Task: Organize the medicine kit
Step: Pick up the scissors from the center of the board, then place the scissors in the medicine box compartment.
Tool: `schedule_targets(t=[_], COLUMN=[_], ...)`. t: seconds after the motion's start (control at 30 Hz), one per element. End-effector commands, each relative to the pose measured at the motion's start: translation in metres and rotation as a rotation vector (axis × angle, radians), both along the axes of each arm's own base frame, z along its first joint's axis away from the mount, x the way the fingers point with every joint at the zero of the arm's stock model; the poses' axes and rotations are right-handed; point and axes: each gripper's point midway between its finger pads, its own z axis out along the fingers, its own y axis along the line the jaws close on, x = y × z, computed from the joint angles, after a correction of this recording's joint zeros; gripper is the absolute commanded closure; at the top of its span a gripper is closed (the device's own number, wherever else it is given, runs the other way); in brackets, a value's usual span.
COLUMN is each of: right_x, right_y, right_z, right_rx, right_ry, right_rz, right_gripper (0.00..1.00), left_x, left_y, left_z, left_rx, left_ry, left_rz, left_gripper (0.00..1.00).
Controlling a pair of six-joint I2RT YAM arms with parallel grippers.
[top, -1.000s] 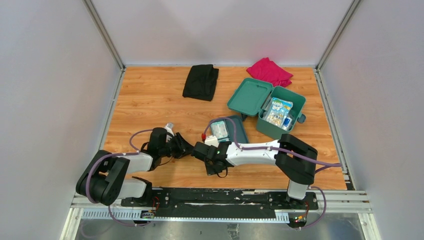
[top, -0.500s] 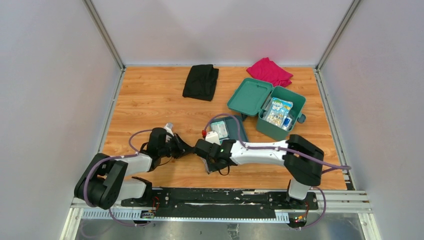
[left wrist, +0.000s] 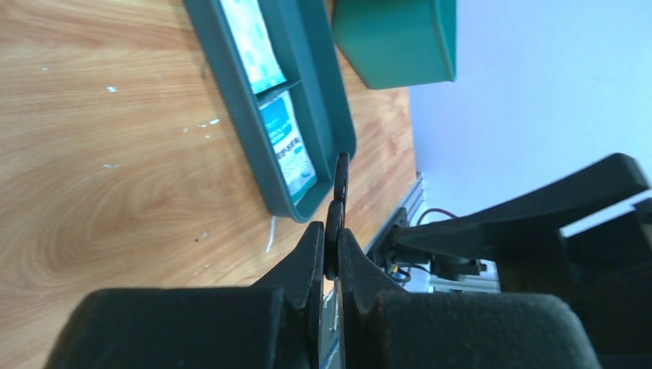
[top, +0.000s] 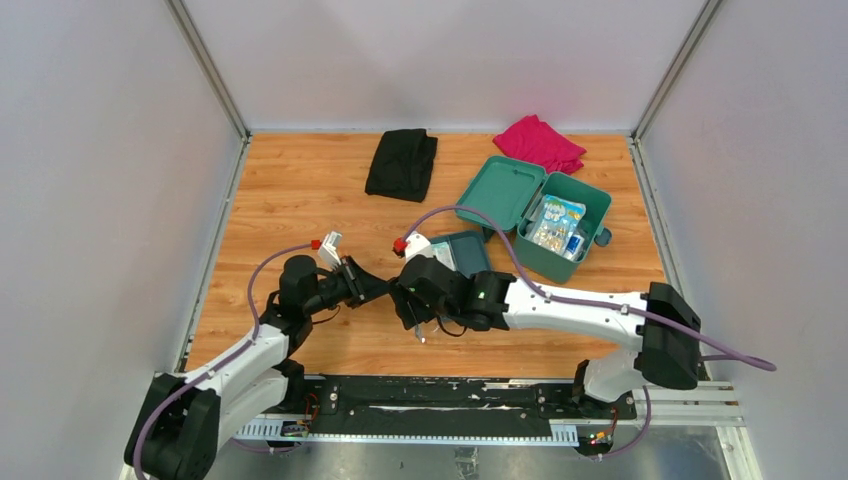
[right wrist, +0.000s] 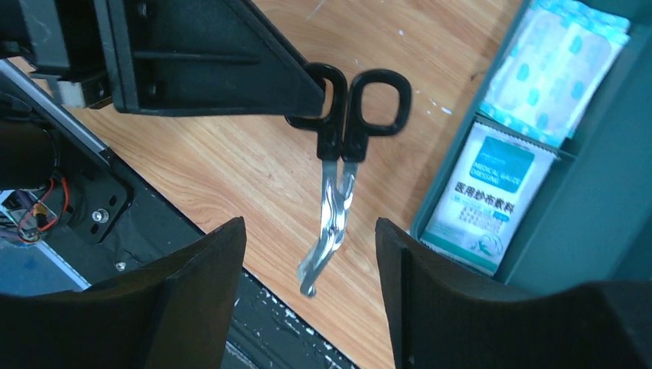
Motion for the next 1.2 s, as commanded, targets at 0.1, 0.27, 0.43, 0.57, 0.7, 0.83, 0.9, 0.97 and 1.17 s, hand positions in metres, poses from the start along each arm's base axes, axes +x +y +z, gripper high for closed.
schedule_targets(t=[0.1, 0.27, 0.43, 0.57, 0.7, 0.83, 0.9, 0.97, 1.17], right_x=[0.009, 0.016, 0.018, 0.022, 0.035, 0.060, 0.073, 0.084, 0.104], right_y=[0.015, 0.008, 0.009, 0.003, -0.023, -0.069, -0.096, -0.121, -0.144], right_z=[-0.011, -0.021, -0.025, -0.018, -0.001, 0.010, 0.002, -0.009, -0.037], right_rx=[-0.054, -0.133, -0.146, -0.136, -0.133, -0.182, -0.224, -0.285, -0.385], right_ry=[-0.039, -0.045, -0.041, -0.057, -0.122, -0.163, -0.123, -0.092, -0.010], right_rz=[0.065, 0.016, 0.004, -0.034, -0.131, -0.216, -0.242, -0.255, -0.172], right_gripper=[0.43, 0.52, 0.78, 1.00, 1.00, 1.00, 1.00, 1.00, 1.00], left_x=[-0.013, -0.015, -0.016, -0.014, -0.005, 0.008, 0.013, 0.012, 0.009], left_y=[-0.009, -0.010, -0.010, -0.010, -0.010, 0.012, 0.031, 0.052, 0.078], left_z=[0.031, 0.034, 0.037, 0.041, 0.062, 0.068, 0.069, 0.066, 0.079], left_rx=[-0.087, -0.096, -0.102, -0.104, -0.059, 0.184, 0.320, 0.436, 0.566], left_ry=[-0.028, -0.032, -0.042, -0.056, -0.116, -0.150, -0.173, -0.165, -0.196], left_rz=[-0.069, -0.075, -0.076, -0.076, -0.079, -0.006, 0.054, 0.110, 0.180], left_gripper=[1.00, 1.00, 1.00, 0.91, 0.55, 0.20, 0.12, 0.05, 0.00])
